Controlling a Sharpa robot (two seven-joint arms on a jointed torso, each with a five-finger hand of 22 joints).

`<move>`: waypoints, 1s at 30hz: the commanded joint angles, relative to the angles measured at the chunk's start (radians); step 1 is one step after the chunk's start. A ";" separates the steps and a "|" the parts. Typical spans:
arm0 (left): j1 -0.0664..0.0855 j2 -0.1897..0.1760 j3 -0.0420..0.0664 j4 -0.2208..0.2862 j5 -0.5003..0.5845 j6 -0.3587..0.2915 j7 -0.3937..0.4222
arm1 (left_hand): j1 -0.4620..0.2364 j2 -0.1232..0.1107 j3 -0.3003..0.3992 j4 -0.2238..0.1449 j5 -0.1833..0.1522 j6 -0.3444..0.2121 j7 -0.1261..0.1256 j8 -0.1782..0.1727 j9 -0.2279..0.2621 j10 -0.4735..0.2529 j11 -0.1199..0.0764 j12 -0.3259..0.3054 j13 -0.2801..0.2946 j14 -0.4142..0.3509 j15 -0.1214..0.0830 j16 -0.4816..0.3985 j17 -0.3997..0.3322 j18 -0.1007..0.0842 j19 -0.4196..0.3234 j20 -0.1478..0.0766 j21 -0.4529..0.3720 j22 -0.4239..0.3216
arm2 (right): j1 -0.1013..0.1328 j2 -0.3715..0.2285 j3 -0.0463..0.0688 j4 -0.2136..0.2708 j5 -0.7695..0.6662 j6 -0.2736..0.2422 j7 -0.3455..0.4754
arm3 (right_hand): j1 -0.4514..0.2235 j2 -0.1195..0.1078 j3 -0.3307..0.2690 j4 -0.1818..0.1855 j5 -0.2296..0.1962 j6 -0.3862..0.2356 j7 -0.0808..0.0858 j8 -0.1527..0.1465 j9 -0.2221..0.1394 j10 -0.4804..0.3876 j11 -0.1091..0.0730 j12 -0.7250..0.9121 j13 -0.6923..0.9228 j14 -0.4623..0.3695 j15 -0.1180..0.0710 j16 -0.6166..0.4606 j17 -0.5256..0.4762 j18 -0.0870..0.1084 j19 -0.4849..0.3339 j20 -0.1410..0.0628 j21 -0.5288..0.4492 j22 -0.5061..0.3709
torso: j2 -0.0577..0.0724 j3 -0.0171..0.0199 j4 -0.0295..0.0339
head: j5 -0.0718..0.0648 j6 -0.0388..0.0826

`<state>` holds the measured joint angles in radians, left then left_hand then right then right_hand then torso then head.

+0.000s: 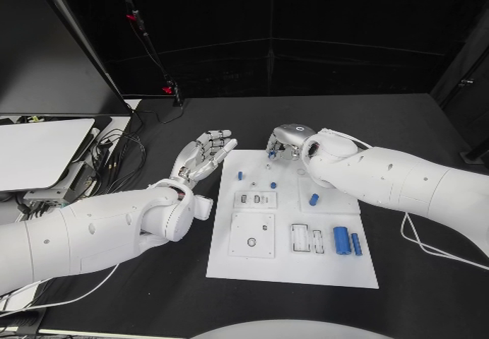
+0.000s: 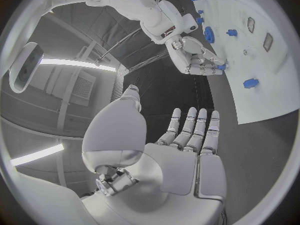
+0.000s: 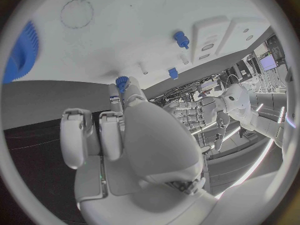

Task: Assemble the parts on the task board

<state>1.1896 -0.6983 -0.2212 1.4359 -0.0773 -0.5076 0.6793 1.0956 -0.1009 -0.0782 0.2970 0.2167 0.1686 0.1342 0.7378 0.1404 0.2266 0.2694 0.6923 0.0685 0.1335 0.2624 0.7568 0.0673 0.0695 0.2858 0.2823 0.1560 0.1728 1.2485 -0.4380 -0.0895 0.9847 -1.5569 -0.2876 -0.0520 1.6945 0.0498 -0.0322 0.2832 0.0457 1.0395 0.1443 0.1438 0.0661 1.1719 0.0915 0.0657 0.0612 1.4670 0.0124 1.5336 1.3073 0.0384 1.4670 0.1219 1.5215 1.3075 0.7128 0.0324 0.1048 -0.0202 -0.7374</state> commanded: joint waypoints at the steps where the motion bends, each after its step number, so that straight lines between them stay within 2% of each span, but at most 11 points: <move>1: 0.001 0.001 0.001 0.000 -0.006 0.005 0.296 | 0.002 0.011 0.008 0.001 0.003 0.004 0.165 0.007 -0.002 -0.004 0.001 0.005 -0.001 0.000 0.005 0.006 -0.001 0.017 -0.006 0.001 0.004 0.002 | 0.003 0.001 0.001 0.001 -0.001 0.013 -0.008 | -0.006 -0.003 -0.003 0.005 0.002 -0.010 0.000 -0.005 -0.001 -0.008 0.003 -0.005 -0.001 0.064 0.008 -0.007 0.047 -0.003 0.007 0.007 -0.006 0.119 | 0.000 0.0003 0.0009 | -0.001 0.000; 9: 0.001 0.001 0.001 -0.001 -0.006 0.005 0.294 | 0.003 0.015 0.010 0.001 0.003 0.004 0.165 0.008 -0.003 -0.004 0.001 0.006 -0.002 -0.001 0.005 0.007 -0.001 0.017 -0.007 0.002 0.005 0.002 | 0.003 0.002 0.001 -0.001 -0.001 0.017 -0.014 | -0.015 -0.006 -0.006 0.005 0.002 -0.019 0.002 -0.015 -0.001 -0.018 0.006 -0.005 -0.001 0.062 0.010 -0.010 0.040 -0.002 0.004 0.009 -0.009 0.115 | 0.000 0.0002 0.0005 | -0.001 -0.001; 12: 0.001 0.001 0.001 -0.001 -0.006 0.005 0.294 | 0.005 0.021 0.013 0.001 0.004 0.004 0.165 0.009 -0.005 -0.005 0.001 0.007 -0.002 -0.001 0.006 0.008 -0.001 0.017 -0.008 0.002 0.006 0.003 | 0.003 0.003 0.001 -0.002 -0.001 0.018 -0.017 | -0.032 -0.017 -0.016 0.007 0.002 -0.041 0.003 -0.031 -0.003 -0.039 0.012 -0.007 -0.002 0.060 0.014 -0.012 0.030 0.000 0.001 0.012 -0.011 0.109 | 0.000 0.0001 0.0002 | -0.001 -0.002; 14: 0.001 0.001 0.001 -0.001 -0.006 0.005 0.293 | 0.005 0.021 0.013 0.001 0.004 0.004 0.165 0.009 -0.005 -0.005 0.001 0.007 -0.002 -0.001 0.006 0.008 -0.001 0.017 -0.008 0.002 0.006 0.003 | 0.003 0.004 0.001 -0.003 -0.001 0.015 -0.020 | -0.061 -0.033 -0.033 0.008 0.001 -0.081 -0.005 -0.055 -0.005 -0.065 0.019 -0.007 -0.001 0.054 0.019 -0.019 0.003 0.003 -0.009 0.016 -0.018 0.095 | 0.000 -0.0001 0.0004 | -0.001 -0.002; 16: 0.001 0.001 0.001 -0.001 -0.006 0.005 0.292 | 0.005 0.021 0.013 0.001 0.004 0.004 0.165 0.009 -0.005 -0.005 0.001 0.007 -0.002 -0.001 0.006 0.008 -0.001 0.017 -0.008 0.002 0.006 0.003 | 0.003 0.004 0.001 -0.003 -0.001 0.008 -0.023 | -0.105 -0.047 -0.053 0.006 0.001 -0.125 -0.021 -0.078 -0.003 -0.108 0.027 -0.006 0.000 0.048 0.025 -0.027 -0.027 0.007 -0.021 0.022 -0.027 0.076 | 0.000 -0.0003 0.0005 | -0.001 -0.002; 18: 0.001 0.001 0.001 -0.002 -0.006 0.005 0.292 | 0.005 0.021 0.013 0.001 0.004 0.004 0.165 0.009 -0.005 -0.005 0.001 0.007 -0.002 -0.001 0.006 0.008 -0.001 0.017 -0.008 0.002 0.006 0.003 | 0.003 0.004 0.001 -0.002 0.001 -0.007 -0.024 | -0.147 -0.065 -0.065 0.006 0.001 -0.170 -0.035 -0.082 -0.004 -0.146 0.034 -0.005 0.000 0.042 0.031 -0.035 -0.050 0.011 -0.032 0.028 -0.036 0.059 | 0.000 0.0001 0.0007 | -0.001 -0.001; 22: 0.001 0.000 0.001 -0.002 -0.006 0.005 0.291 | 0.005 0.021 0.013 0.001 0.004 0.004 0.165 0.009 -0.005 -0.005 0.001 0.007 -0.002 -0.001 0.006 0.008 -0.001 0.017 -0.008 0.002 0.006 0.003 | 0.003 0.003 0.001 0.000 0.016 -0.045 -0.016 | -0.183 -0.086 -0.049 0.006 0.001 -0.237 -0.049 -0.084 -0.004 -0.188 0.043 -0.003 0.002 0.039 0.039 -0.040 -0.064 0.014 -0.039 0.035 -0.043 0.047 | 0.000 -0.0003 0.0008 | 0.000 -0.001; 27: 0.001 0.000 0.000 -0.002 -0.006 0.005 0.289 | 0.005 0.021 0.013 0.001 0.004 0.004 0.165 0.009 -0.005 -0.005 0.001 0.007 -0.002 -0.001 0.006 0.008 -0.001 0.017 -0.008 0.002 0.006 0.003 | 0.003 -0.001 0.001 0.006 0.034 -0.078 -0.008 | -0.192 -0.092 -0.028 0.005 0.001 -0.248 -0.047 -0.080 -0.001 -0.204 0.047 0.000 0.003 0.039 0.042 -0.042 -0.069 0.015 -0.041 0.039 -0.047 0.042 | 0.000 -0.0001 0.0000 | 0.001 -0.002; 30: 0.001 0.001 0.000 -0.003 -0.006 0.005 0.288 | 0.005 0.021 0.013 0.001 0.004 0.004 0.165 0.009 -0.005 -0.005 0.001 0.007 -0.002 -0.001 0.006 0.008 -0.001 0.017 -0.008 0.002 0.006 0.003 | 0.002 -0.009 0.001 0.016 0.046 -0.108 0.002 | -0.193 -0.090 -0.015 0.003 0.001 -0.223 -0.034 -0.072 0.004 -0.205 0.047 0.005 0.005 0.038 0.042 -0.043 -0.070 0.016 -0.041 0.041 -0.048 0.040 | -0.001 0.0000 0.0010 | -0.001 -0.003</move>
<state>1.1896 -0.6984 -0.2216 1.4326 -0.0774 -0.5077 0.6793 1.0978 -0.0900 -0.0688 0.2984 0.2167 0.1686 0.1342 0.7418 0.1360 0.2267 0.2693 0.6941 0.0677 0.1335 0.2624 0.7607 0.0674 0.0695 0.2858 0.2822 0.1559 0.1737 1.2490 -0.4452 -0.0893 0.9961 -1.5340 -0.3316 -0.0648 1.5103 -0.0419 -0.0514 0.2860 0.0457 0.8123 0.1097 0.0665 0.0691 0.9735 0.1357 0.0685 0.0650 1.4651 0.0466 1.4956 1.2376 0.0384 1.4292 0.1593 1.4750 1.3074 0.7125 0.0322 0.1056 -0.0193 -0.7397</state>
